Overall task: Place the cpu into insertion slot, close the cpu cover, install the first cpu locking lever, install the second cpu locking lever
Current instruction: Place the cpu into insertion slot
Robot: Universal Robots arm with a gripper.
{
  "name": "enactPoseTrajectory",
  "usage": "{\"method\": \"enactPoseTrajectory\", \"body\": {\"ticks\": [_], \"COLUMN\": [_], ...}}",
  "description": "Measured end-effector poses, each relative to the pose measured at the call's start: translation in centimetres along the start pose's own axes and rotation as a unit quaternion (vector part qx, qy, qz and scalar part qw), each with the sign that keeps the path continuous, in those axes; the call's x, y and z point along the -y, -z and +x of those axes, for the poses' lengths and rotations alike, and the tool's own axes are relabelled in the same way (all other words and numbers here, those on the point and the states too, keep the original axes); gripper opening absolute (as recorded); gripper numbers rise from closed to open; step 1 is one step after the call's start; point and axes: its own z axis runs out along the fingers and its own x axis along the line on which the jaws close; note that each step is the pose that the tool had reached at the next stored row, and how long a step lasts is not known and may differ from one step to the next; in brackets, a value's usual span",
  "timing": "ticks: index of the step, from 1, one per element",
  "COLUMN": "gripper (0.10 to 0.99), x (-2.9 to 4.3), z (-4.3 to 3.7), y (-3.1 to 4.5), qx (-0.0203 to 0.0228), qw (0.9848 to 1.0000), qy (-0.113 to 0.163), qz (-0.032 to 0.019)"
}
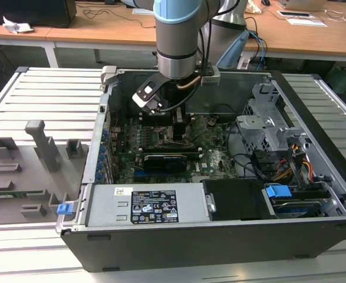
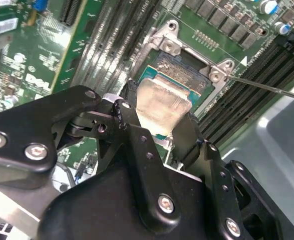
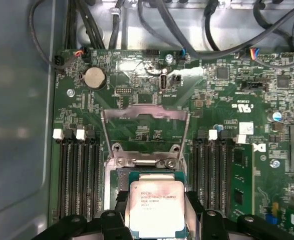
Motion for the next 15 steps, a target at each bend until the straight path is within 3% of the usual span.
{"method": "enactPoseTrajectory", "body": {"ticks": [6, 15], "gripper": [0.525, 0.525], "x": [0.18, 0.37], "z": [0.04, 0.39], "y": [-0.67, -1.08], "qx": [0.0009, 0.0000], "qw": [0.9999, 1.0000], "qy": [-0.011, -0.001], "qz": [-0.0001, 0.0000]}}
